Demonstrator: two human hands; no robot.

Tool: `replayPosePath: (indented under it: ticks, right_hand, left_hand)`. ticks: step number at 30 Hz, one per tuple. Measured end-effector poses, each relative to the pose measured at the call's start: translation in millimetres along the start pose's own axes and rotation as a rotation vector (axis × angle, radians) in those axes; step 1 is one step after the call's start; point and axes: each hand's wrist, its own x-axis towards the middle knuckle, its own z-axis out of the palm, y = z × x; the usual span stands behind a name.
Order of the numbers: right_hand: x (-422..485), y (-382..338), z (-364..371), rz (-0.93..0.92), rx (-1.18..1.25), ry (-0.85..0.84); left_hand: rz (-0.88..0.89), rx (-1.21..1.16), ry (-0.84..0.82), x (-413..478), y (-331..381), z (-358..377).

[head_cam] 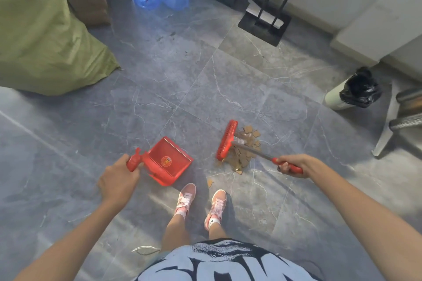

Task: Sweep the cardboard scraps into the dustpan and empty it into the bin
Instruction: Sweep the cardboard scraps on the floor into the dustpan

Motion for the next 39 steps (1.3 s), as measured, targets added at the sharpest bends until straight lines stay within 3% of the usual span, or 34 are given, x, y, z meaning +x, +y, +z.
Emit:
replayPosePath:
  ticks: [7,18,27,39]
  right_hand:
    - [-28.1,22.4,-24.9,-0.129,-0.296,-0.036]
    - [-46.1,63.7,10.2,-0.078,-0.464,-0.083]
    - [-23.7,108.4,6.7,-0.086,-0.659,0.025]
    - [-10.0,78.0,-60.2,-0.207,-0.676,0.125]
  left_hand:
    - [0.053,0.011,0.001,-5.7,13.3,-5.2]
    - [0.096,0.069,0.001,-14.6,12.8,0.6]
    - [0.094,0.121,0.003,-24.0,15.8,6.3]
    - [0.112,0.122,0.013,-59.3,73.6,35.7]
